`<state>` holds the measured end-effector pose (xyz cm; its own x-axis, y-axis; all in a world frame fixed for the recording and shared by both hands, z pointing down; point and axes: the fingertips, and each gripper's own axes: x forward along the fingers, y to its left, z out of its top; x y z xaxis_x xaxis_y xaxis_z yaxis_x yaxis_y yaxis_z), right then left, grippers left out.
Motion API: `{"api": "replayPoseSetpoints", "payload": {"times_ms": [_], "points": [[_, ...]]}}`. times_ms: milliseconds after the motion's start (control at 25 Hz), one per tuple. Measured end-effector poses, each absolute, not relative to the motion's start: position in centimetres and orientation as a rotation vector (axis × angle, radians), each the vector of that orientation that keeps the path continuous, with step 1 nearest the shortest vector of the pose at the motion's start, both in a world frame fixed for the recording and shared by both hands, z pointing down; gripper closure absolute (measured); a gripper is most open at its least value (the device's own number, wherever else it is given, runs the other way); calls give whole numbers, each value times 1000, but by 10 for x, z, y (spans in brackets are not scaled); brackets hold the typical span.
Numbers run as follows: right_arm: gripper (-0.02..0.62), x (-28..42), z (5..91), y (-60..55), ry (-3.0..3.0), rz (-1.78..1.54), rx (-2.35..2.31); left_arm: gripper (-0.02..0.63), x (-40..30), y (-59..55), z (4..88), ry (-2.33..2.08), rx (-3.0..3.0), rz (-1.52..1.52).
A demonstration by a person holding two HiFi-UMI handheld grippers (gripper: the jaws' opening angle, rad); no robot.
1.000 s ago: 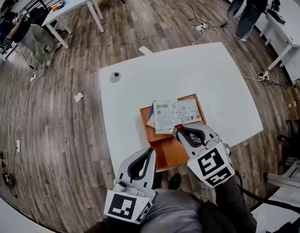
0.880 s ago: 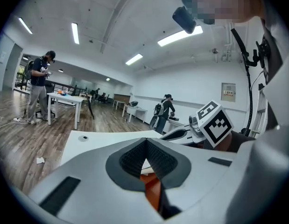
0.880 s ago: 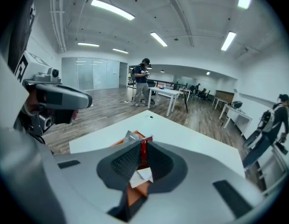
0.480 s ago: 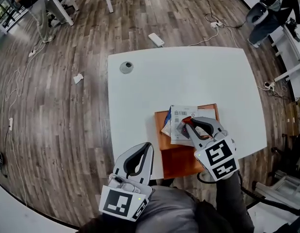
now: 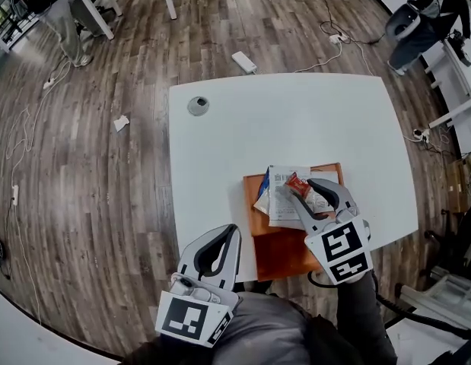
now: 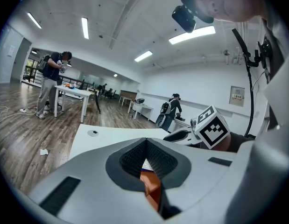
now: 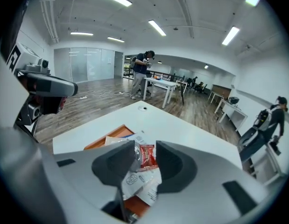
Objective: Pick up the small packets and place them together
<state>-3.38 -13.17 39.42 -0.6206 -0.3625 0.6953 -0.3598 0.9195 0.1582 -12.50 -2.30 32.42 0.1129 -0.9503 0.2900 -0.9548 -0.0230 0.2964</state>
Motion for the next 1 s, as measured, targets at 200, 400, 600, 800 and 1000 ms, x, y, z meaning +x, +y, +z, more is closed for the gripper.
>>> {"api": "replayPoseSetpoints", "payload": {"times_ms": [200,400,600,800,1000], "points": [[466,-16,381,-126,-2306,-26,582,604,-109,-13,318,-1836,2025,15],[466,23,370,-118,-2303,-31,666,604,-79,-3,311,-1806,2078,23],[466,70,370,-102,-2269,-14,748,604,-43,8,307,-1751,2145,29],[466,116,389,-83,-2171,-1,767,604,-11,15,307,-1688,2202,40],[466,136,408,-60,-2123,53,724,604,10,18,307,-1627,2235,52]]}}
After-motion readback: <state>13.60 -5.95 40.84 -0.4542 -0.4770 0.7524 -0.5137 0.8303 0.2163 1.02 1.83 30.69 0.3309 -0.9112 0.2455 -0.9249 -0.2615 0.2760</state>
